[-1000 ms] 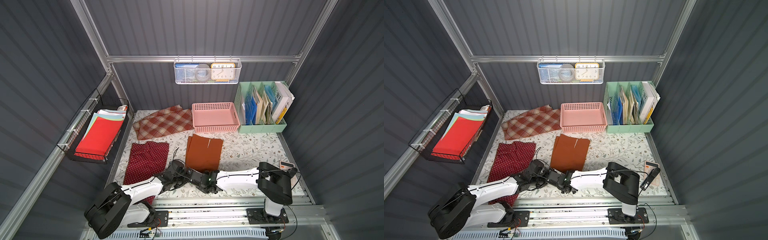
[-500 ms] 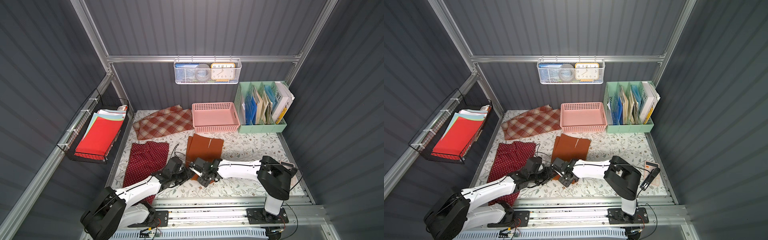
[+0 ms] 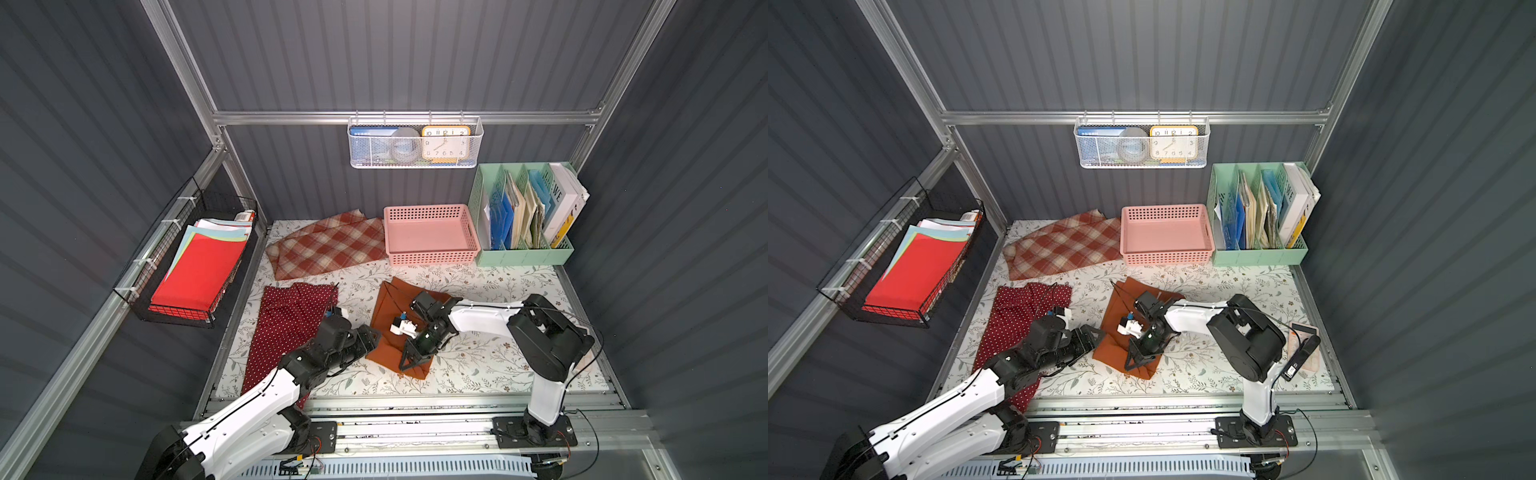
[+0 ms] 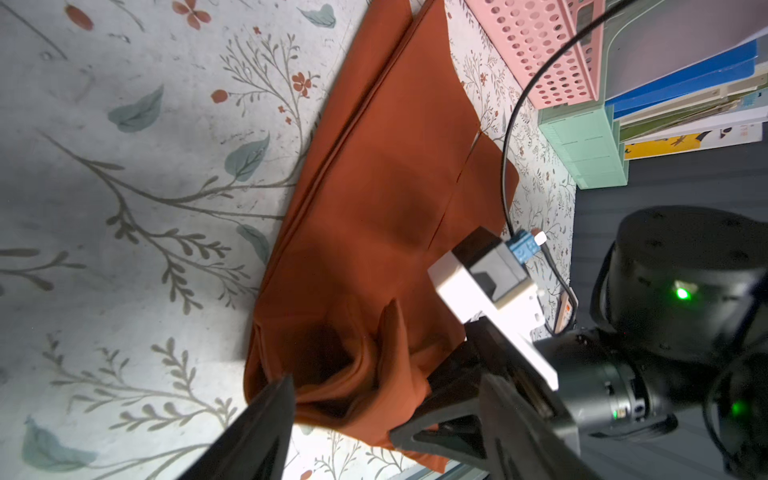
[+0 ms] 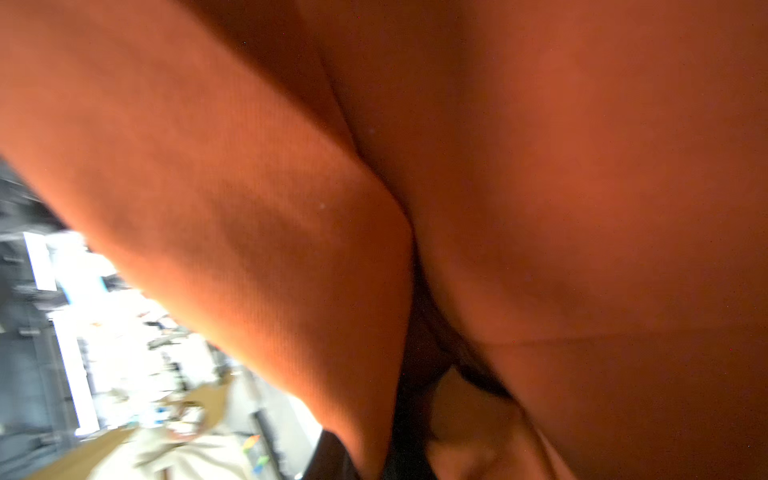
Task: Roll up the skirts
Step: Roll the skirt at the center of the board.
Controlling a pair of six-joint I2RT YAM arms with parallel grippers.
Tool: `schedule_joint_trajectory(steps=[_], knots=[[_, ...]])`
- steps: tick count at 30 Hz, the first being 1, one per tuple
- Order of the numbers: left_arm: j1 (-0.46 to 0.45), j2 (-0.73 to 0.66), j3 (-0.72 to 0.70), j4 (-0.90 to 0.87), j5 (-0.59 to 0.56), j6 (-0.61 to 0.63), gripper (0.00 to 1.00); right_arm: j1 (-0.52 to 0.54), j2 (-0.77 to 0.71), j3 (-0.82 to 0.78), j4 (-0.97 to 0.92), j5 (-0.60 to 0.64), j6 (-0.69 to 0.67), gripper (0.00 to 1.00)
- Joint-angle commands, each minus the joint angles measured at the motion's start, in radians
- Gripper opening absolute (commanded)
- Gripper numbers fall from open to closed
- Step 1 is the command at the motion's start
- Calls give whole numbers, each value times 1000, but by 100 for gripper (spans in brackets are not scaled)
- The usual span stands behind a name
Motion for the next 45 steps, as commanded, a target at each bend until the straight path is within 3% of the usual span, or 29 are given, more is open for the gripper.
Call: schedule_joint_trajectory(steps=[1,4,8,12,19,22,27,28,30,35,37,39,41,45], knots=[[4,18,-23,-12,-14,36,70,-69,77,52,-29,-79,67,0],[3,49,-35,27,10,34,69,-73,142,82,-89,-6,46,0],[-2,49,-70,65,33,13,69,-98,188,51,-34,-7,75,0],[-32,82,-114,168,25,-27,75,-103,187,33,-13,4,76,0],[-162,319,-79,346,-150,-107,81,-104,181,34,-17,17,70,0],[-167,413,-98,392,-202,-158,75,-105,170,25,-14,19,69,0],[-167,458,-126,382,-273,-178,69,-106,159,7,-16,14,57,0],[-167,464,-125,379,-296,-163,65,-106,160,5,-12,12,58,0],[-167,487,-117,394,-296,-129,43,-107,161,3,-12,11,58,0],[-167,528,-73,378,-306,-78,3,-105,144,-4,-17,27,61,3],[-167,526,-65,373,-304,-70,0,-105,124,-12,-28,53,61,7],[-167,514,-62,360,-310,-62,0,-102,84,-24,-42,84,62,22],[-167,497,-52,328,-315,-57,0,-98,16,-40,-54,126,67,30],[-167,462,-35,257,-330,-51,0,-50,-170,-51,-145,300,67,43]])
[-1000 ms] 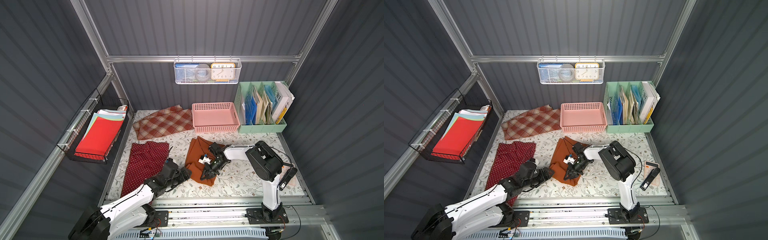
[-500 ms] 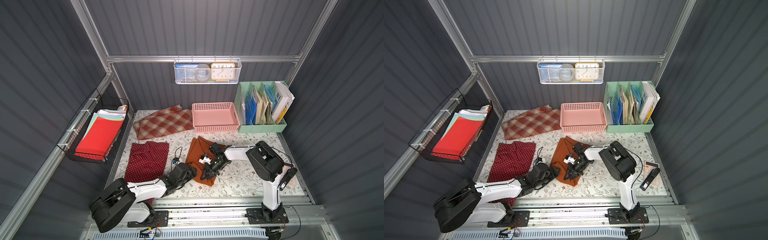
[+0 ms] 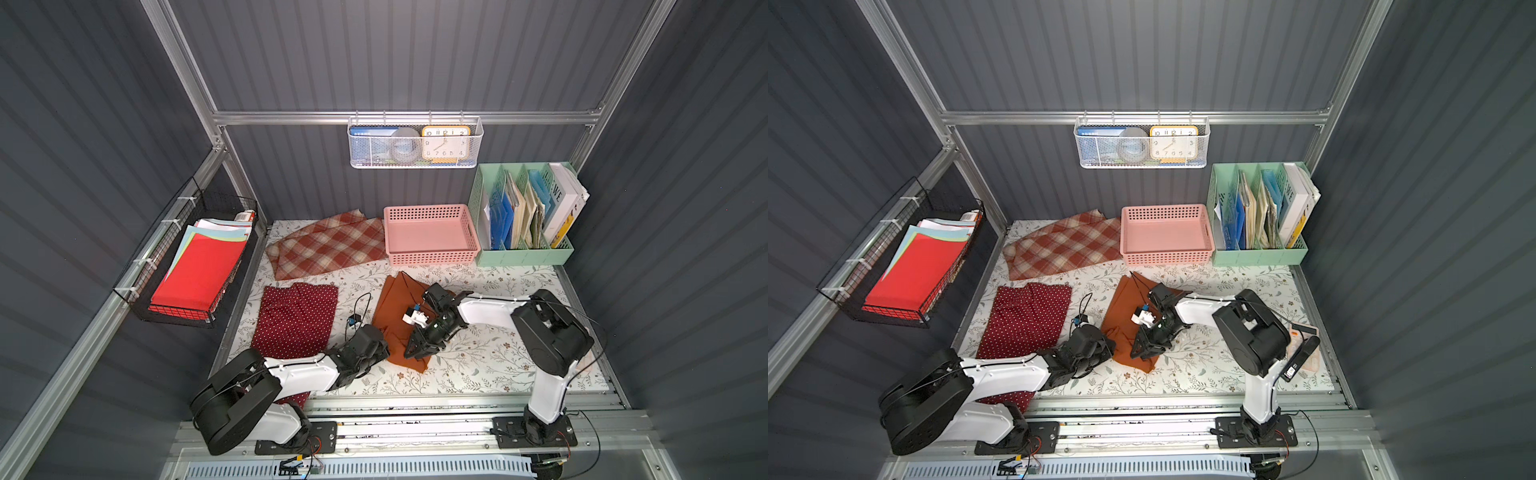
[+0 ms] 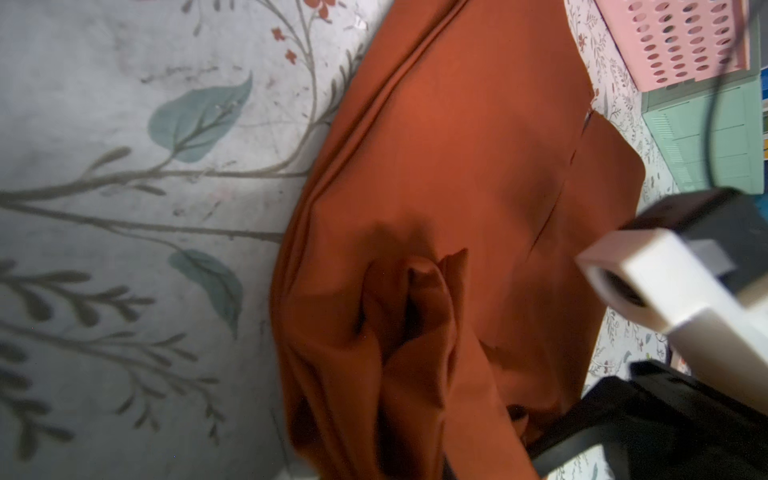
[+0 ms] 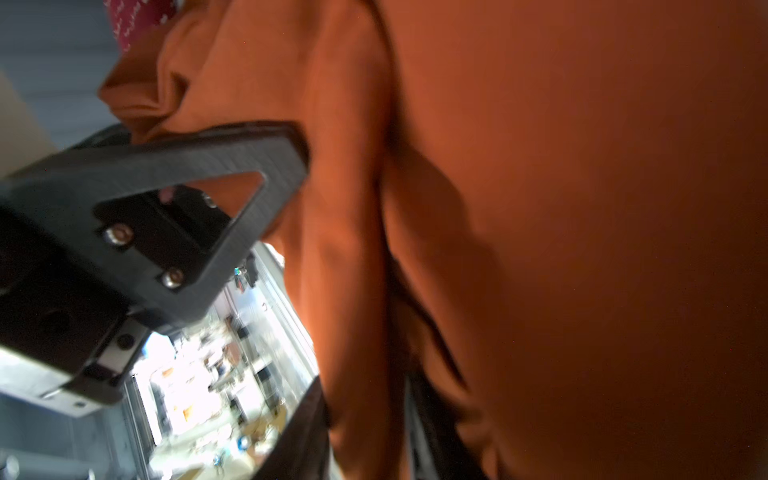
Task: Roll up the skirts
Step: Roll the skirt at the center of the board.
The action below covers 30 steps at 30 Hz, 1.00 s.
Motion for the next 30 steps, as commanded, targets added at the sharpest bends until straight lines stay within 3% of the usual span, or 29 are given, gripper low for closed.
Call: schedule_joint_trajectory(steps=[1,5,10,14,20,30], knots=[[14,-22,5,-171,-91,30,0,53,-142,-13,-151,278,-2,46],[14,-43,-2,-184,-80,18,0,194,-297,14,-261,574,8,54],[14,-48,-13,-178,-69,10,0,379,-407,-65,-144,845,13,40],[14,-56,-26,-162,-53,3,0,466,-427,-168,13,937,-59,37],[14,-60,-31,-156,-24,-6,0,573,-335,-133,93,1025,-160,57],[15,-59,-35,-144,-3,-10,0,588,-164,-62,162,1110,-264,67]])
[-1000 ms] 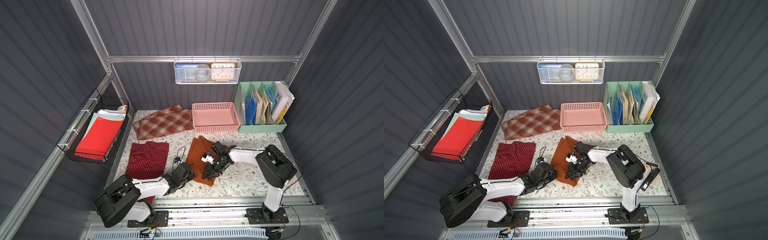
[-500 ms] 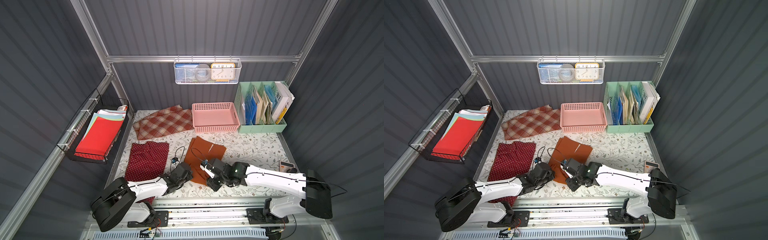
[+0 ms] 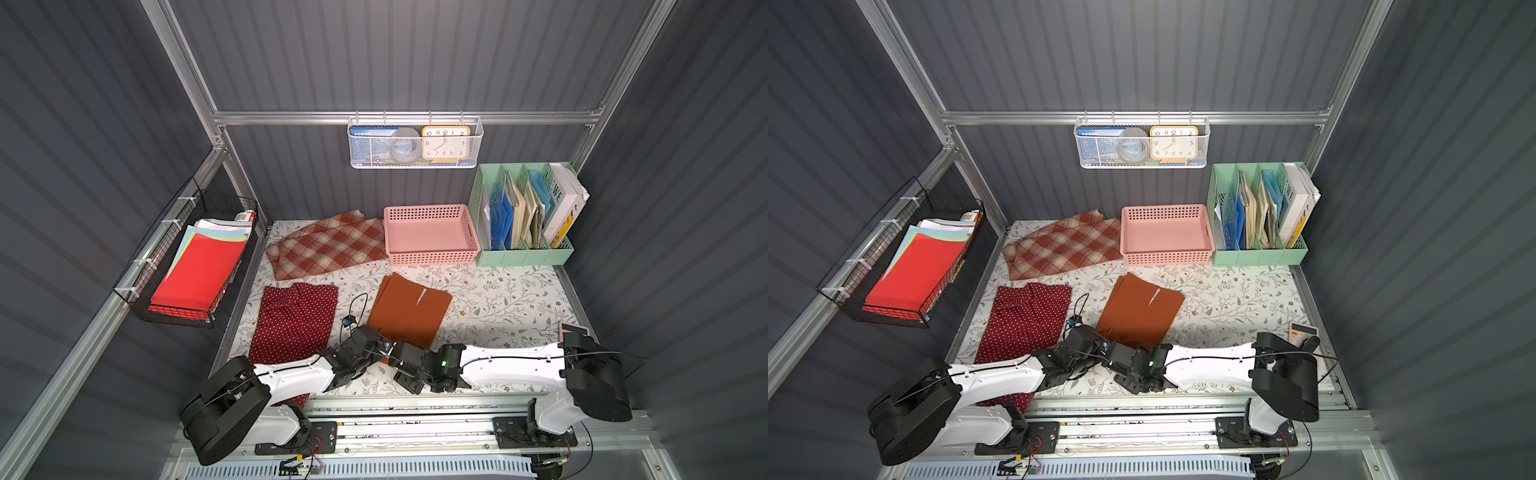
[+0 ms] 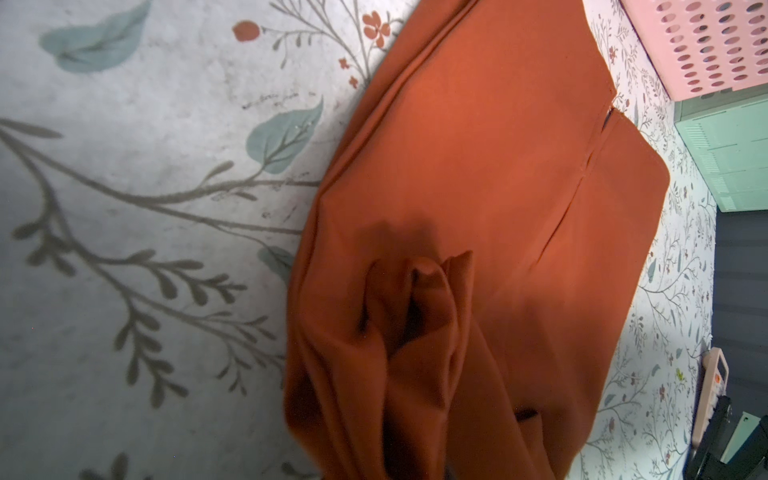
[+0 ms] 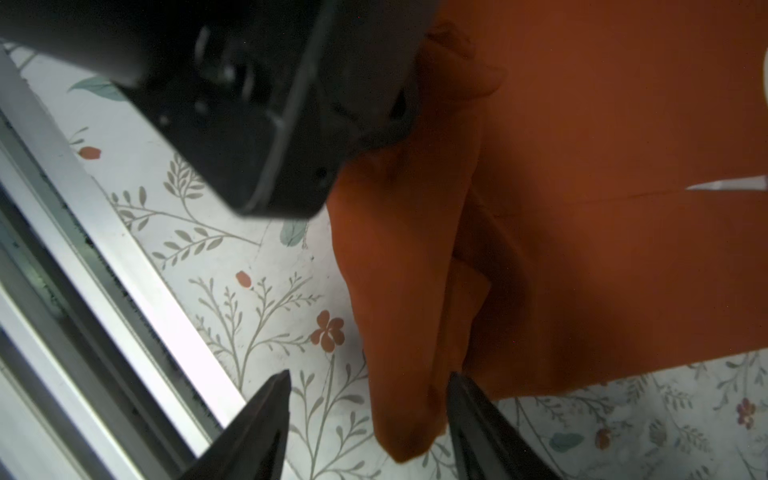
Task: Roll up the skirts
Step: Roll the skirt at the center of the board.
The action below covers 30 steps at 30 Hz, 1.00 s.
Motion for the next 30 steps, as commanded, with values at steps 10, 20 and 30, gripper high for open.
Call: schedule_joint_trajectory(steps=[10,20,30], knots=[[3,-58,-35,-66,48,-16,0,-82,175,60,7,-47,-23,29],[4,-143,-44,-116,36,-27,0,-127,195,20,-57,-134,30,0],[4,-94,-55,-88,50,-42,0,-146,112,-54,-40,-103,67,45]])
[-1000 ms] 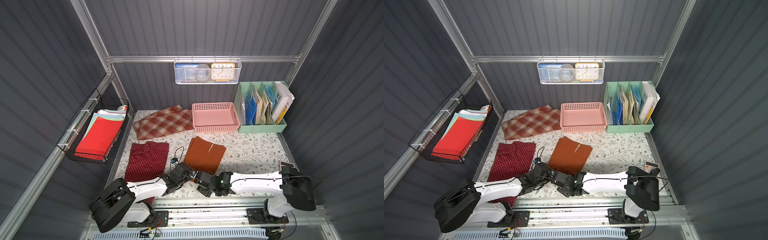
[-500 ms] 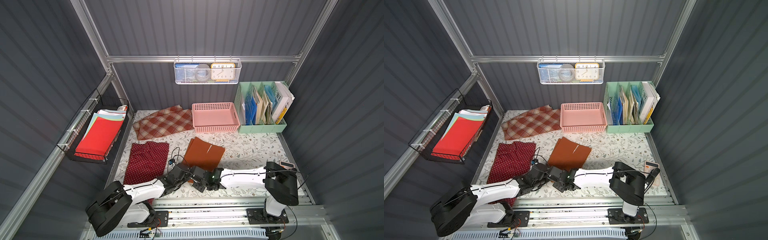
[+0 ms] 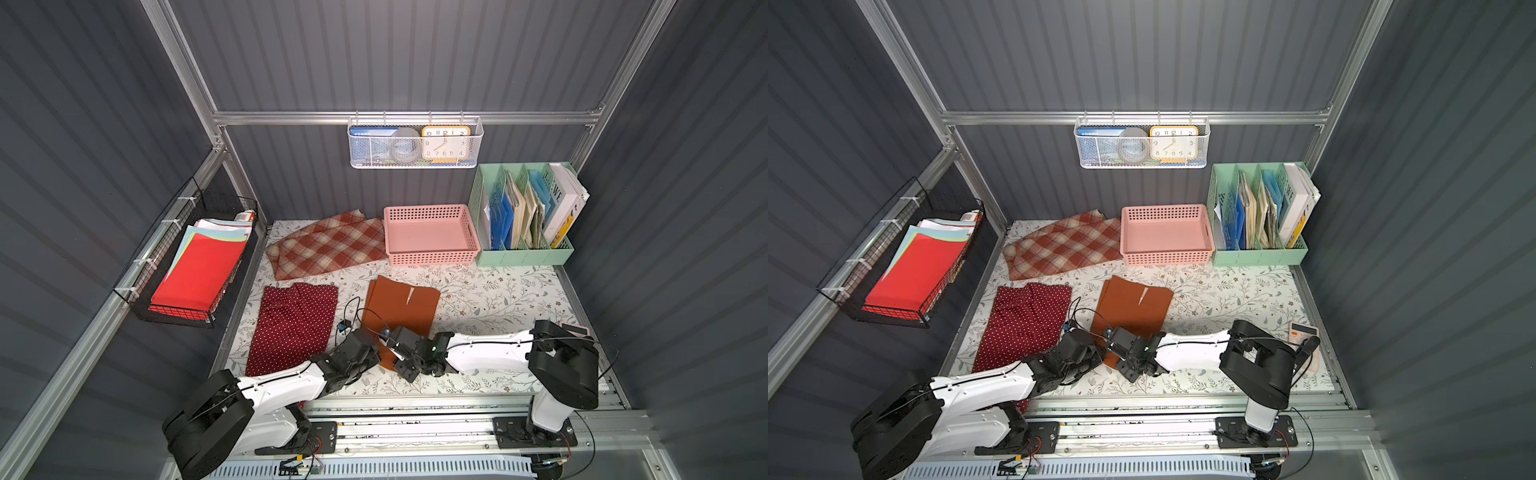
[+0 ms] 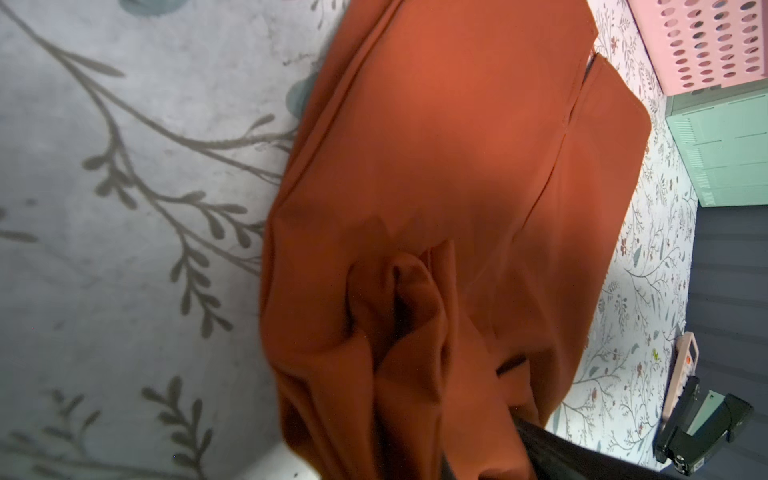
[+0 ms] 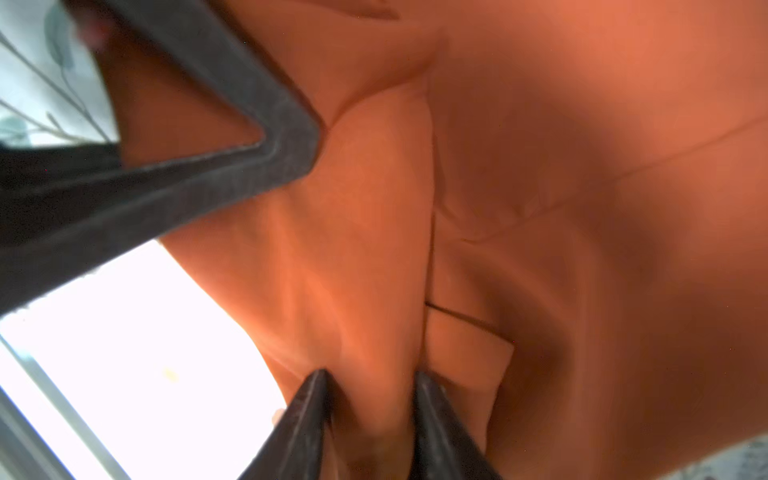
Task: Roll up the skirts
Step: Roll the skirt at the center of the board.
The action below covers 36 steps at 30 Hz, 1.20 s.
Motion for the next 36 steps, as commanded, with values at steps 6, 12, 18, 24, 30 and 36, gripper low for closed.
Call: schedule_joint_trajectory(steps=[6,12,18,24,30,36], knots=[[0,20,2,-29,5,3,0,11,49,-4,-137,19,-15,52],[-1,30,4,-19,5,3,0,24,86,11,-148,-22,-23,54],[1,35,5,-8,13,3,0,40,135,44,-233,-22,-37,55],[10,-32,2,-43,9,-2,11,9,168,99,-323,-77,-14,7],[16,-150,18,-146,-28,-5,68,-94,126,88,-304,-373,6,0],[15,-312,33,-280,-97,-8,78,-298,127,9,-57,-989,172,0]])
